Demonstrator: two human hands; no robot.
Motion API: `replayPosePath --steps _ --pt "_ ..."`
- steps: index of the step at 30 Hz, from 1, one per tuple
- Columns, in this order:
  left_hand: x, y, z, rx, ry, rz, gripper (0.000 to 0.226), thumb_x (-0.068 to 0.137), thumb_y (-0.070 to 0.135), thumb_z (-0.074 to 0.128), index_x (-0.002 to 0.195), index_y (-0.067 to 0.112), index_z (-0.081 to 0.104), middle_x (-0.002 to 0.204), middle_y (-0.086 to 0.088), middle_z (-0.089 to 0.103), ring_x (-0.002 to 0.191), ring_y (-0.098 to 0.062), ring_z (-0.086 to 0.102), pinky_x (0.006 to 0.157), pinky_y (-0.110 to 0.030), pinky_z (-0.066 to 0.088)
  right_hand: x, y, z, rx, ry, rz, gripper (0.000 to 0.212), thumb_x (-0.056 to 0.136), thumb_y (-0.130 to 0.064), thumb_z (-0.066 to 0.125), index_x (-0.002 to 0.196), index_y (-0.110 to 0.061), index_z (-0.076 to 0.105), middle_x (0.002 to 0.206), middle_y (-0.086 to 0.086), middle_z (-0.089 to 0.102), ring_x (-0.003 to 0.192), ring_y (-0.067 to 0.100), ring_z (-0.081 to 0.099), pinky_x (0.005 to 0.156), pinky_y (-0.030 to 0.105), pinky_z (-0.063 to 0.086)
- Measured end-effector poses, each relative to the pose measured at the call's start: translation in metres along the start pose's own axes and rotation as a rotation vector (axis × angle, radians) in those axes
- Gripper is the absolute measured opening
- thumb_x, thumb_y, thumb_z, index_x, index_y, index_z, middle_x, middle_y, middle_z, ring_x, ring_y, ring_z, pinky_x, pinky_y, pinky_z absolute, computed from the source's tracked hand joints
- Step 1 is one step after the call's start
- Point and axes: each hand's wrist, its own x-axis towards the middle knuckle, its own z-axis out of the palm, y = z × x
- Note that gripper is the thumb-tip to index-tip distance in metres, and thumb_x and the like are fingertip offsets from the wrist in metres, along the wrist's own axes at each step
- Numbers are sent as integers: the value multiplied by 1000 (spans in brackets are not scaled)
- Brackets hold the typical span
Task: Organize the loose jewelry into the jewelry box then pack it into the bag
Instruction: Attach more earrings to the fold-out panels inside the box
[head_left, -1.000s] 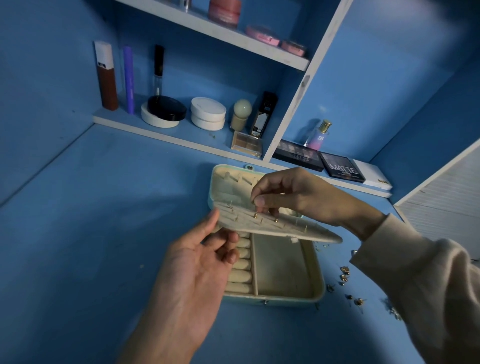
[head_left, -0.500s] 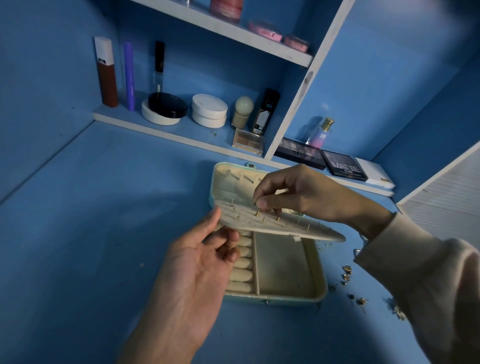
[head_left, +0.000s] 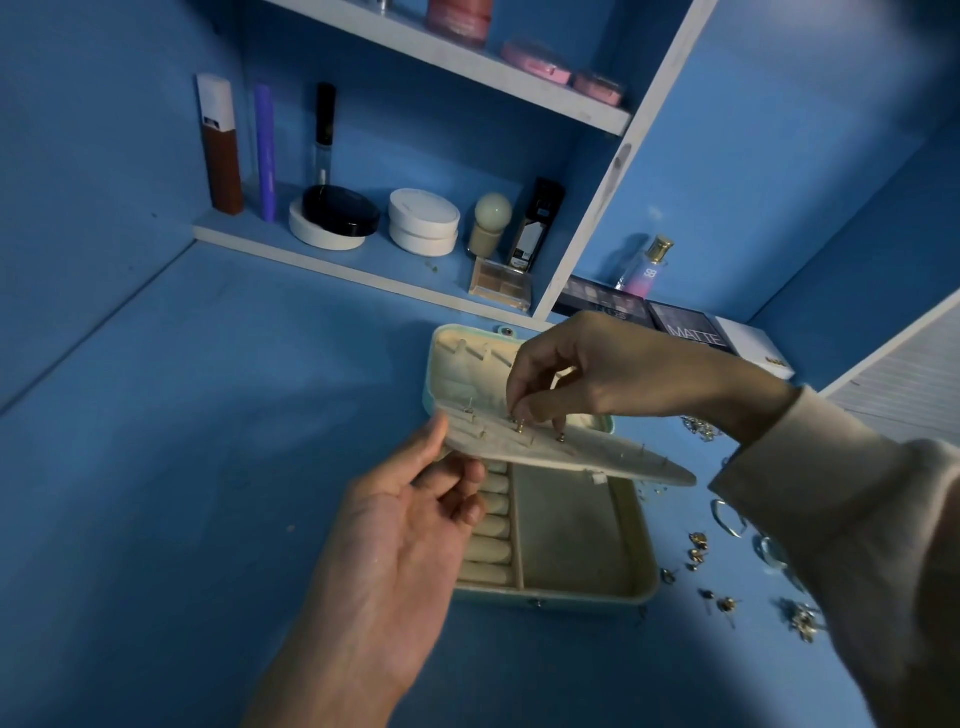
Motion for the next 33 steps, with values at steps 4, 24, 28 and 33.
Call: replayPosePath --steps 4,24,28,33 --pt "2 -2 -3 -4 4 8 15 71 18 61 71 9 73 86 -9 60 63 -14 46 61 -26 33 3 -2 2 -26 -18 43 7 84 -6 65 82 -9 72 72 4 69 59 6 58 59 14 45" --pt "2 -3 0 12 7 -5 18 70 21 62 83 9 66 78 -7 58 63 -13 48 61 -25 34 1 -11 4 49 -14 264 12 85 -17 64 81 -8 71 59 0 56 54 9 47 51 19 37" --pt "4 -3 5 0 36 2 20 70 23 63 86 11 63 86 -14 70 61 -14 48 60 -25 35 -27 10 -5 149 181 230 13 89 -10 56 89 -15 68 67 0 60 61 10 50 53 20 36" --pt "7 -2 8 -15 26 4 28 88 25 52 107 6 56 103 -26 68 65 -15 45 64 -25 35 -64 47 0 265 396 242 38 86 16 43 85 -11 69 72 0 66 63 7 54 52 18 40"
